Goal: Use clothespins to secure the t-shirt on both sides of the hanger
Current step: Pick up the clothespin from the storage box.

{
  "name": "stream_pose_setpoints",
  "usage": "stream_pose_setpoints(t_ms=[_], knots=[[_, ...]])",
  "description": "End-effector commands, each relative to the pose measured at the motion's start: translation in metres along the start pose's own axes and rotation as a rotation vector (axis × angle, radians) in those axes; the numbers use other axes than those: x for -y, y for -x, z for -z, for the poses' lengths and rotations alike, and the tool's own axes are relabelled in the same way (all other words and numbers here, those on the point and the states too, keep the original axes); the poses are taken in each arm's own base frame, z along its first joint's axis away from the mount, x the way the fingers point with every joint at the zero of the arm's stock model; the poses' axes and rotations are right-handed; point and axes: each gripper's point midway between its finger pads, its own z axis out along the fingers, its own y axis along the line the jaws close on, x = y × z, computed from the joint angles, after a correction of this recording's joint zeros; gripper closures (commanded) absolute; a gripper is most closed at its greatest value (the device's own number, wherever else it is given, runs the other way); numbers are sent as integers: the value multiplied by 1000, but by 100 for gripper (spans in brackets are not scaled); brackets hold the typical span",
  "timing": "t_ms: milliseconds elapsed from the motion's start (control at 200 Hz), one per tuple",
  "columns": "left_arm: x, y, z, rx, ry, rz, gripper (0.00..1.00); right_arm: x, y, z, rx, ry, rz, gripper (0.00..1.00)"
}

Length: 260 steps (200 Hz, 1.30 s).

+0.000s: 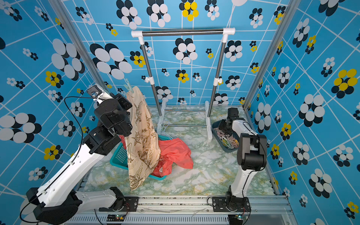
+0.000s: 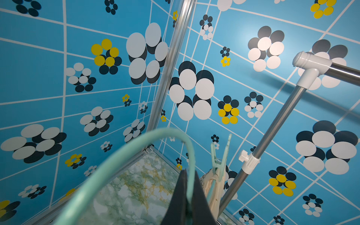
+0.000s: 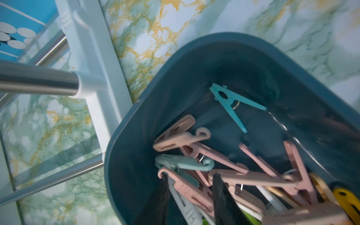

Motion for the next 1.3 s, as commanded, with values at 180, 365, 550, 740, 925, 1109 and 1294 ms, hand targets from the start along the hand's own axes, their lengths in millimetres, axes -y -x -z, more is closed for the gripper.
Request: stream_pose_setpoints(t_ms=[180, 365, 550, 740, 925, 1109, 1294], knots=[[-4, 18, 0, 49, 25, 35, 100, 4, 21, -24, 24, -36, -78, 45], [-2, 15, 0, 46, 26, 33, 100, 6, 20, -35, 17, -33, -84, 45], [-1, 10, -1, 37, 24, 34, 100, 0, 20, -41, 22, 11, -85, 71], [3, 8, 0, 21, 6, 10, 100, -5, 24, -34, 24, 30, -73, 89], [-1, 9, 3, 19, 5, 19, 100, -6, 26, -15, 41, 23, -43, 100], [-8, 9, 6, 21, 22, 36, 100, -5, 25, 14, 73, 11, -5, 100], [-13, 13, 8, 28, 52, 57, 100, -4, 20, 51, 104, -1, 19, 100]])
